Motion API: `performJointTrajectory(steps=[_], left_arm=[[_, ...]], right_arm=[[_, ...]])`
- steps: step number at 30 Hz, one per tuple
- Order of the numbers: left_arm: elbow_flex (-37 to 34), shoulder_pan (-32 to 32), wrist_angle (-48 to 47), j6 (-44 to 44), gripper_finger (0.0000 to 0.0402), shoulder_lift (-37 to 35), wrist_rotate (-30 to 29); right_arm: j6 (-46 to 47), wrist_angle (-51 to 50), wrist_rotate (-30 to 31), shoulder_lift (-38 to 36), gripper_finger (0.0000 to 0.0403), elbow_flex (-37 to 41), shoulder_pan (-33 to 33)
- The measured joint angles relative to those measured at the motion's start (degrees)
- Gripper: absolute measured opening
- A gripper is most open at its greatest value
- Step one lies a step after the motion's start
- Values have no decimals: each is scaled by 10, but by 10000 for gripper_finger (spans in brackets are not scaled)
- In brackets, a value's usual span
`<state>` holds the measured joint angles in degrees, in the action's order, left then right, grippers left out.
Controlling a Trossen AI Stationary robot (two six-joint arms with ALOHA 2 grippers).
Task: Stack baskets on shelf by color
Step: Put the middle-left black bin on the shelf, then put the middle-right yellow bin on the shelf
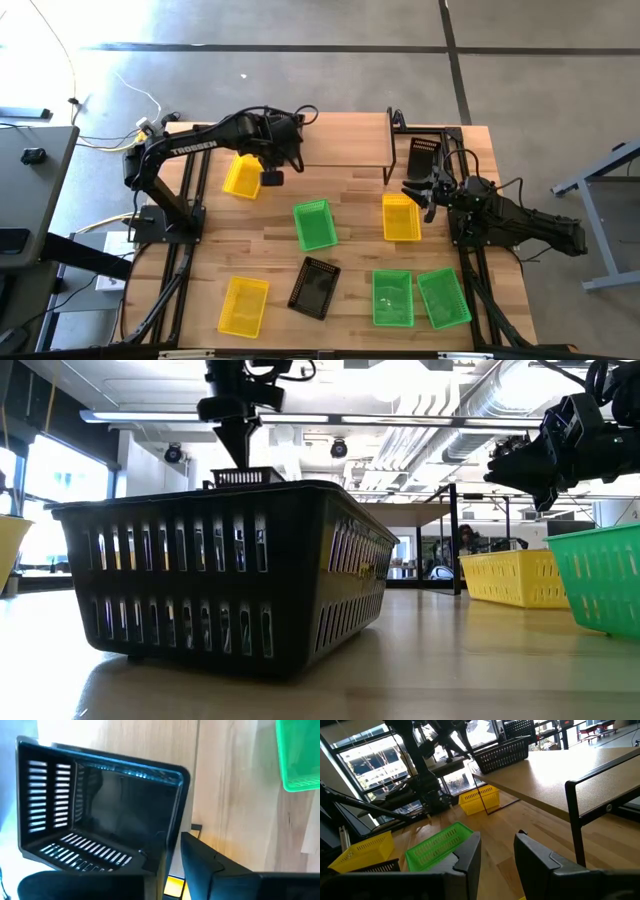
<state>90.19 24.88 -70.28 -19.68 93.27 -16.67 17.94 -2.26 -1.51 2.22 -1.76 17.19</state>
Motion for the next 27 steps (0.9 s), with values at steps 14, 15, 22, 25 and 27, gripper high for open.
performJointTrajectory(steps=[14,15,22,25,27], left_arm=[[39,-39,-21,32,105,-1,-1],[48,-41,-23,36,108,-1,0],[135,-56,-38,102,117,-1,2],[172,-68,-41,144,116,-1,28],[196,-77,-41,169,116,-1,51]], right_arm=[[0,0,0,0,103,0,0],[0,0,0,0,103,0,0],[0,0,0,0,103,0,0],[0,0,0,0,103,0,0],[-6,0,0,0,103,0,0]])
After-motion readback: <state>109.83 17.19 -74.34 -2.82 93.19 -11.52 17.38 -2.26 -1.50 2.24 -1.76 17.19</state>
